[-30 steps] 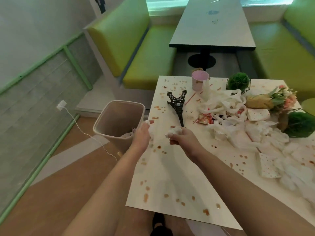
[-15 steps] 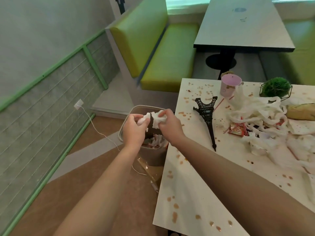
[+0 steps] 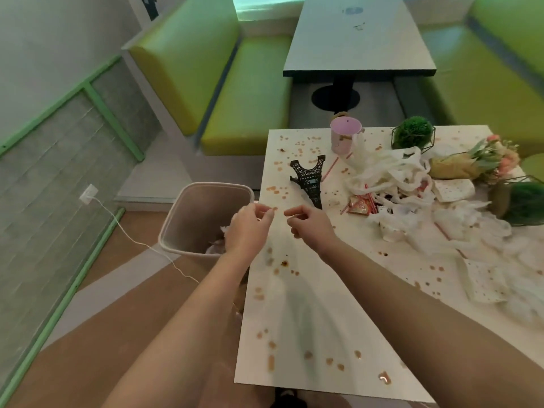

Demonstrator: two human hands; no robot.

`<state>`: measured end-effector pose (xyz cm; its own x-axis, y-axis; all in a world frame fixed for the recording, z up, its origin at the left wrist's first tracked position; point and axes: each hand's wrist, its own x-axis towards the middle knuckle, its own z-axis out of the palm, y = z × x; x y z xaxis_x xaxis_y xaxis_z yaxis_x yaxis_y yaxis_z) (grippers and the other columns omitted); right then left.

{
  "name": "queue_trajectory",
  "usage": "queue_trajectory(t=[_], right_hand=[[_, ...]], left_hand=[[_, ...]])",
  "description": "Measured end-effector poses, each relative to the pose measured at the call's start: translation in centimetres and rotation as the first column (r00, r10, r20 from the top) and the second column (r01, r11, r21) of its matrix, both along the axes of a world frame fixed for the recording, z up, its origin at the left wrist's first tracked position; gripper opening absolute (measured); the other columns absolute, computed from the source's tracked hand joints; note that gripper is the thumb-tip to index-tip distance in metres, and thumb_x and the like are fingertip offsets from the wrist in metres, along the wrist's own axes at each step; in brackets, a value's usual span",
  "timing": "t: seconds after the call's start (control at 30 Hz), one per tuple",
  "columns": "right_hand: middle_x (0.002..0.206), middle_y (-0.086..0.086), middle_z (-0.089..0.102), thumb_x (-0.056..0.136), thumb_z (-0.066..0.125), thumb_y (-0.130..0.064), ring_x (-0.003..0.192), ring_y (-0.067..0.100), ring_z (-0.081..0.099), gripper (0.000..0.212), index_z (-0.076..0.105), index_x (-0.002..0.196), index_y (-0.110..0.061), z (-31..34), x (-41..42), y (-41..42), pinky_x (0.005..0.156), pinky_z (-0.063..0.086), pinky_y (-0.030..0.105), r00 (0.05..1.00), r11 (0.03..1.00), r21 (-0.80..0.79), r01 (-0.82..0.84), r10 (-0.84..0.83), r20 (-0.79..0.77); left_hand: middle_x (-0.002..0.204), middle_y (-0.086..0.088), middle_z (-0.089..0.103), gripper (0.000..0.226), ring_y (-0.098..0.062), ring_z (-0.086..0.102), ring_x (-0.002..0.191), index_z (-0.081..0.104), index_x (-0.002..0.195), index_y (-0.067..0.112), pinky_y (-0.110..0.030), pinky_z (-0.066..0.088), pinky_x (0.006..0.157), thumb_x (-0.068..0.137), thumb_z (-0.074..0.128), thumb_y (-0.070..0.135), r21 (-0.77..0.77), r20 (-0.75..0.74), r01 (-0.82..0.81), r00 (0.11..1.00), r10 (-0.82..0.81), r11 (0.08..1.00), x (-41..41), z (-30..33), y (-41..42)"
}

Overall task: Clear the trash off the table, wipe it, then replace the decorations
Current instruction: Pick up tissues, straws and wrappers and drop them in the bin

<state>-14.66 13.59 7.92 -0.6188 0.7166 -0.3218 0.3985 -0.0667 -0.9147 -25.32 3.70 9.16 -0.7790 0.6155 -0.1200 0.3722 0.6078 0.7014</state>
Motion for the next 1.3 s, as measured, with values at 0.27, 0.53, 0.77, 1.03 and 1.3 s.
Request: queue_trajectory(t=[0.27, 0.53, 0.77, 1.03, 1.3], right_hand=[[0.092, 0.007, 0.068, 0.088, 0.056, -0.006, 0.07, 0.015, 0.058, 0.019, 0.068, 0.099, -0.016, -1.4, 13.6, 3.9, 0.066, 0.048, 0.028, 0.974, 0.976, -0.029, 0.215, -0.213, 0.072], [0.095, 0.007, 0.067, 0.089, 0.056, -0.006, 0.071, 0.014, 0.057, 0.019, 0.068, 0.096, -0.018, -4.4, 27.2, 6.5, 0.061, 0.046, 0.024, 0.898, 0.91, 0.004, 0.416, -0.411, 0.157], [0.097, 0.003, 0.064, 0.091, 0.053, -0.007, 0.067, 0.01, 0.053, 0.021, 0.068, 0.101, -0.019, -6.1, 36.2, 7.8, 0.054, 0.039, 0.021, 0.84, 0.883, 0.135, 0.449, -0.469, 0.272], [0.092, -0.002, 0.062, 0.09, 0.052, -0.007, 0.066, 0.012, 0.056, 0.022, 0.067, 0.095, -0.022, -6.8, 40.5, 9.9, 0.052, 0.041, 0.027, 0.81, 0.864, 0.259, 0.432, -0.498, 0.311], [0.102, 0.0, 0.054, 0.091, 0.054, -0.011, 0.096, 0.018, 0.054, 0.02, 0.069, 0.1, -0.02, -6.9, 41.0, 13.1, 0.069, 0.05, 0.032, 0.764, 0.826, 0.431, 0.365, -0.53, 0.369]], left_hand=[[0.098, 0.009, 0.064, 0.02, -0.013, 0.059, 0.093, 0.064, 0.106, 0.024, -0.03, 0.046, 0.076, 0.096, 0.055, 0.039, -0.038, 0.152, 0.192, 0.971, -0.185, 0.981, 11.7, -1.5, 5.5], [0.105, 0.01, 0.065, 0.02, -0.013, 0.061, 0.099, 0.065, 0.105, 0.025, -0.032, 0.049, 0.085, 0.095, 0.054, 0.039, -0.099, 0.22, 0.403, 0.901, -0.375, 0.91, 22.9, -5.1, 9.7], [0.103, 0.011, 0.064, 0.024, -0.009, 0.058, 0.094, 0.064, 0.111, 0.023, -0.027, 0.045, 0.079, 0.097, 0.052, 0.039, -0.132, 0.255, 0.491, 0.856, -0.449, 0.861, 30.4, -7.2, 12.2], [0.113, 0.005, 0.065, 0.028, -0.013, 0.058, 0.101, 0.064, 0.115, 0.023, -0.027, 0.041, 0.079, 0.097, 0.052, 0.041, -0.216, 0.252, 0.535, 0.839, -0.482, 0.817, 34.4, -8.0, 13.9], [0.124, 0.003, 0.062, 0.042, -0.02, 0.061, 0.108, 0.054, 0.126, 0.026, -0.033, 0.044, 0.084, 0.093, 0.052, 0.051, -0.34, 0.277, 0.521, 0.851, -0.446, 0.783, 34.8, -8.9, 18.3]])
